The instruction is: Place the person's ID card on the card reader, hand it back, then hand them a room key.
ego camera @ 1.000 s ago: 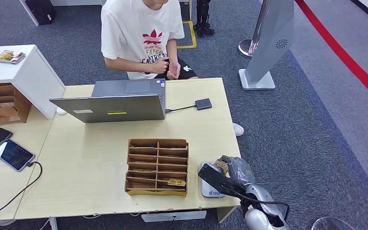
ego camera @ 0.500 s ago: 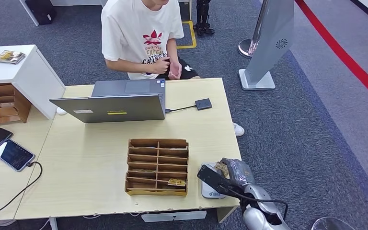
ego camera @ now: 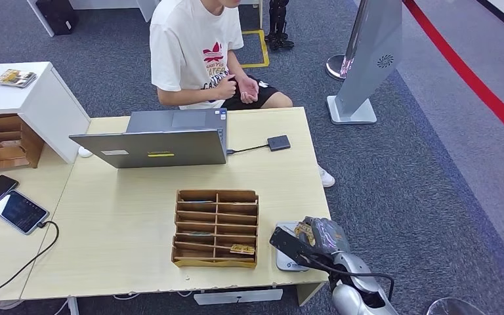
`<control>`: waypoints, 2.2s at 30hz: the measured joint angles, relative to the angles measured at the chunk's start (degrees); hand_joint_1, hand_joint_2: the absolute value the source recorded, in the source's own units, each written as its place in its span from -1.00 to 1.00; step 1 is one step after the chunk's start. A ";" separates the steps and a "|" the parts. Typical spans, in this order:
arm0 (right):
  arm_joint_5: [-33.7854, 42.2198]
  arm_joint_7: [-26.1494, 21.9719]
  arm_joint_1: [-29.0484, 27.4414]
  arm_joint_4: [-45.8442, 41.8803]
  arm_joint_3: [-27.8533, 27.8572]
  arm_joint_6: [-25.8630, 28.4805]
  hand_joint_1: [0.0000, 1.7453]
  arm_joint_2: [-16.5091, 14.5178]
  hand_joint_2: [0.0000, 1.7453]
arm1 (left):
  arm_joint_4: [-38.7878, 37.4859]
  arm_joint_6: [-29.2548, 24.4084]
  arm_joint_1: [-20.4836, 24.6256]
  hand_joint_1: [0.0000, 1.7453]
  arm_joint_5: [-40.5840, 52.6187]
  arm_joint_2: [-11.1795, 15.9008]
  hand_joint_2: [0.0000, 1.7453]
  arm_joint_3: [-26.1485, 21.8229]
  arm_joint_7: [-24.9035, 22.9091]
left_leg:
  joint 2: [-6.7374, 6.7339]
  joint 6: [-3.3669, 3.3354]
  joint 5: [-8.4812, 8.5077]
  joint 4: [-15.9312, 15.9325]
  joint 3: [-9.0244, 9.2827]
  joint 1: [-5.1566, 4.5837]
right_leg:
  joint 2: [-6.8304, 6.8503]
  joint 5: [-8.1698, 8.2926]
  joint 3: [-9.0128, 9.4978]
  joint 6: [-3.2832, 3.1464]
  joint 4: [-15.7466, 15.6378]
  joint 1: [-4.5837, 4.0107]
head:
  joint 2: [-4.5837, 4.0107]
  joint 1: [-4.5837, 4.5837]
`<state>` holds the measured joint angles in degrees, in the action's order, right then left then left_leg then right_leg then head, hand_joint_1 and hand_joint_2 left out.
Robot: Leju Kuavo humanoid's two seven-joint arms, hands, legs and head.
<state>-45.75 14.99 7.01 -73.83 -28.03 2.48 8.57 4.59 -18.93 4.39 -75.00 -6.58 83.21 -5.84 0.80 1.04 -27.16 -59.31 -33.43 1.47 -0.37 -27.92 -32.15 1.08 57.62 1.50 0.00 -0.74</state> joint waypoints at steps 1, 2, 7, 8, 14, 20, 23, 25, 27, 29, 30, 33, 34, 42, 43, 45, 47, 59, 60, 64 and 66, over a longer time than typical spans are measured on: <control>-0.02 0.00 0.00 0.00 -0.01 -0.01 1.00 0.00 1.00 | 0.00 0.00 0.00 -1.00 -0.03 0.00 1.00 0.00 0.00 | 0.00 0.00 0.00 0.00 0.00 0.00 | 0.00 0.00 0.00 0.00 0.00 0.00 | 0.00 0.00; -0.04 0.00 -0.01 0.00 -0.01 -0.01 1.00 0.00 1.00 | 0.00 0.00 0.00 -1.00 -0.05 0.00 1.00 0.00 0.00 | 0.00 0.00 0.00 0.00 0.01 0.00 | 0.00 0.00 0.01 0.00 0.00 0.00 | 0.00 0.00; -0.18 0.01 -0.01 0.00 -0.04 -0.01 1.00 0.00 1.00 | 0.00 0.00 0.00 -1.00 -0.10 0.00 1.00 0.02 0.00 | 0.00 0.00 0.00 0.00 0.02 0.00 | 0.00 0.00 0.01 0.00 0.00 0.00 | 0.00 0.00; -0.20 0.01 -0.01 0.00 -0.04 -0.01 1.00 0.00 1.00 | 0.00 0.00 0.00 -1.00 -0.10 0.00 1.00 0.02 0.00 | 0.00 0.00 0.00 0.00 0.02 0.00 | 0.00 0.00 0.01 0.00 0.00 0.00 | 0.00 0.00; -0.34 0.06 -0.01 0.02 -0.05 -0.03 1.00 0.00 1.00 | 0.00 0.00 0.00 -1.00 -0.13 -0.02 1.00 0.03 0.00 | 0.00 0.00 0.00 0.00 0.03 0.00 | 0.00 0.00 0.03 0.00 0.00 0.00 | 0.00 0.00; -0.35 0.36 0.00 0.02 -0.08 -0.03 1.00 0.00 1.00 | 0.00 0.00 0.00 -1.00 -0.14 -0.02 1.00 0.04 0.00 | 0.00 0.00 0.00 0.00 0.04 0.00 | 0.00 0.00 0.03 0.00 0.00 0.00 | 0.00 0.00; -0.35 0.37 0.00 0.02 -0.08 -0.03 1.00 0.00 1.00 | 0.00 0.00 0.00 -1.00 -0.16 -0.02 1.00 0.04 0.00 | 0.00 0.00 0.00 0.00 0.04 0.00 | 0.00 0.00 0.04 0.00 0.00 0.00 | 0.00 0.00; -0.35 0.37 -0.01 0.02 -0.08 -0.03 1.00 0.00 1.00 | 0.00 0.00 0.00 -1.00 -0.17 -0.02 1.00 0.04 0.00 | 0.00 0.00 0.00 0.00 0.05 0.00 | 0.00 0.00 0.04 0.00 -0.01 0.00 | 0.00 0.00; -0.35 0.37 -0.01 0.02 -0.08 -0.03 1.00 0.00 1.00 | 0.00 0.00 0.00 -1.00 -0.17 -0.02 1.00 0.04 0.00 | 0.00 0.00 0.00 0.00 0.05 0.00 | 0.00 0.00 0.04 0.00 -0.01 0.00 | 0.00 0.00; -0.35 0.37 -0.01 0.02 -0.08 -0.03 1.00 0.00 1.00 | 0.00 0.00 0.00 -1.00 -0.17 -0.02 1.00 0.04 0.00 | 0.00 0.00 0.00 0.00 0.05 0.00 | 0.00 0.00 0.05 0.00 -0.01 0.00 | 0.00 0.00; -0.35 0.37 -0.01 0.02 -0.08 -0.03 1.00 0.00 1.00 | 0.00 0.00 0.00 -1.00 -0.18 -0.02 1.00 0.04 0.00 | 0.00 0.00 0.00 0.00 0.05 0.00 | 0.00 0.00 0.05 0.00 -0.01 0.00 | 0.00 0.00; -0.35 0.37 -0.01 0.02 -0.09 -0.03 1.00 0.00 1.00 | 0.00 0.00 0.00 -1.00 -0.18 -0.02 1.00 0.04 0.00 | 0.00 0.00 0.00 0.00 0.05 0.00 | 0.00 0.00 0.05 0.00 -0.01 0.00 | 0.00 0.00; -0.35 0.37 -0.01 0.02 -0.09 -0.03 1.00 0.00 1.00 | 0.00 0.00 0.00 -1.00 -0.17 -0.02 1.00 0.04 0.00 | 0.00 0.00 0.00 0.00 0.05 0.00 | 0.00 0.00 0.05 0.00 -0.01 0.00 | 0.00 0.00; -0.35 0.37 -0.02 0.02 -0.10 -0.04 1.00 0.00 1.00 | 0.00 0.00 0.00 -1.00 -0.19 -0.02 1.00 0.04 0.00 | 0.00 0.00 0.00 0.00 0.06 0.00 | 0.00 0.00 0.05 0.00 -0.01 0.00 | 0.00 0.00; -0.35 0.37 -0.02 0.02 -0.10 -0.04 1.00 0.00 1.00 | 0.00 0.00 0.00 -1.00 -0.20 -0.02 1.00 0.05 0.00 | 0.00 0.00 0.00 0.00 0.06 0.00 | 0.00 0.00 0.05 0.00 -0.01 0.00 | 0.00 0.00; -0.35 0.37 -0.02 0.02 -0.10 -0.06 1.00 0.00 1.00 | 0.00 -0.01 0.00 -1.00 -0.21 -0.02 1.00 0.06 0.00 | 0.00 0.00 0.00 0.00 0.06 0.00 | 0.00 0.00 0.06 0.00 -0.01 0.00 | 0.00 0.00; -0.35 0.37 -0.02 0.02 -0.10 -0.05 1.00 0.00 1.00 | 0.00 -0.02 0.00 -1.00 -0.21 -0.02 1.00 0.07 0.00 | 0.00 0.00 0.00 0.00 0.06 0.00 | 0.00 0.00 0.06 0.00 -0.01 0.00 | 0.00 0.00; -0.36 0.38 0.01 0.02 -0.10 -0.10 1.00 0.00 1.00 | 0.00 -0.07 0.00 -1.00 -0.17 -0.02 1.00 0.07 -0.02 | 0.00 0.00 0.00 0.00 0.07 0.00 | 0.00 0.00 0.07 0.00 -0.01 0.00 | 0.00 0.00; -0.37 0.38 0.01 0.02 -0.10 -0.10 1.00 0.00 1.00 | 0.00 -0.07 0.00 -1.00 -0.17 -0.02 1.00 0.07 -0.02 | 0.00 0.00 0.00 0.00 0.07 0.00 | 0.00 0.00 0.07 0.00 -0.01 0.00 | 0.00 0.00; -0.37 0.39 0.02 0.02 -0.10 -0.10 1.00 0.00 1.00 | 0.00 -0.07 0.00 -1.00 -0.15 -0.02 1.00 0.07 -0.02 | 0.00 0.00 0.00 0.00 0.07 0.00 | 0.00 0.00 0.07 0.00 -0.01 0.00 | 0.00 0.00; -0.36 0.39 0.03 0.02 -0.10 -0.10 1.00 0.00 1.00 | 0.00 -0.07 0.00 -1.00 -0.15 -0.02 1.00 0.07 -0.02 | 0.00 0.00 0.00 0.00 0.07 0.00 | 0.00 0.00 0.07 0.00 -0.01 0.00 | 0.00 0.00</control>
<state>-46.10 15.39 7.03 -73.81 -28.13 2.38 8.57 4.59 -18.99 4.39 -75.14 -6.60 83.27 -5.86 0.80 1.04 -27.16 -59.31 -33.36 1.47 -0.37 -27.92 -32.08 1.08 57.62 1.50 0.00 -0.74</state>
